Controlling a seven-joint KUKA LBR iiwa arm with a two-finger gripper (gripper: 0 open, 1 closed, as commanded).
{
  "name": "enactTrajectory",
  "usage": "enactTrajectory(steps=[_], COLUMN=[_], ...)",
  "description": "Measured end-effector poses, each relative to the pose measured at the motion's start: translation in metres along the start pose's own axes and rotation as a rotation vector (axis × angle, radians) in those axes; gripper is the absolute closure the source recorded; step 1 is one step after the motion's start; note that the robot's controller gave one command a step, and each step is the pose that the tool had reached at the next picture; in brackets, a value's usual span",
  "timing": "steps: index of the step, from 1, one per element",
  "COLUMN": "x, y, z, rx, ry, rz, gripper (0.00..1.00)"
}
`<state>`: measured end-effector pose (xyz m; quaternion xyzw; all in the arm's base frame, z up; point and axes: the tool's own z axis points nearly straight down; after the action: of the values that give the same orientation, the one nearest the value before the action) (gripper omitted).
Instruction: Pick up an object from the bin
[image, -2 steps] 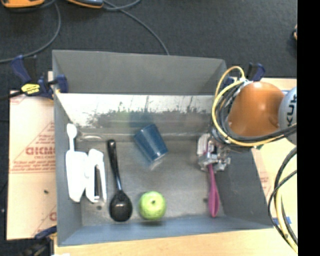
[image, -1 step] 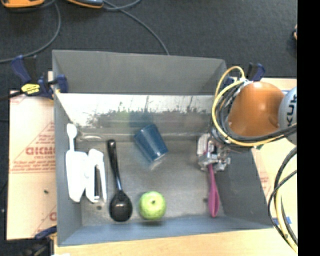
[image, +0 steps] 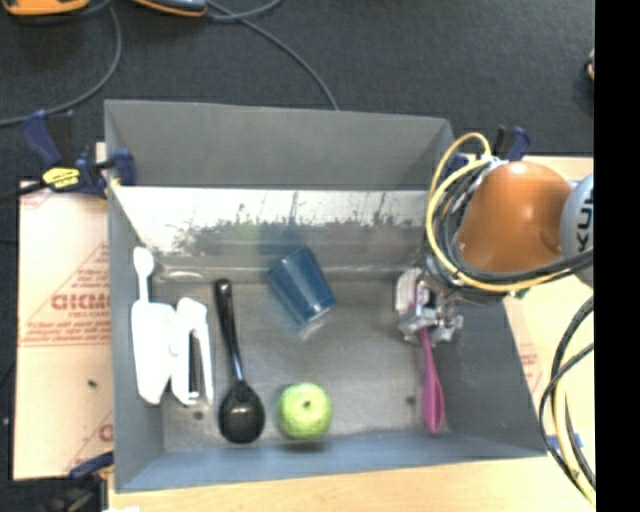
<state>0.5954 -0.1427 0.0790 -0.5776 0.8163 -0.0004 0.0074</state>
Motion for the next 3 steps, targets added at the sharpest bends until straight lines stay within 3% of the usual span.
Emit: enactTrajectory(steps=[3], x=[0.0], y=[-0.001], z=[-0.041], rx=[0.001], ry=[0.001], rz=[0.003], gripper=[1.0])
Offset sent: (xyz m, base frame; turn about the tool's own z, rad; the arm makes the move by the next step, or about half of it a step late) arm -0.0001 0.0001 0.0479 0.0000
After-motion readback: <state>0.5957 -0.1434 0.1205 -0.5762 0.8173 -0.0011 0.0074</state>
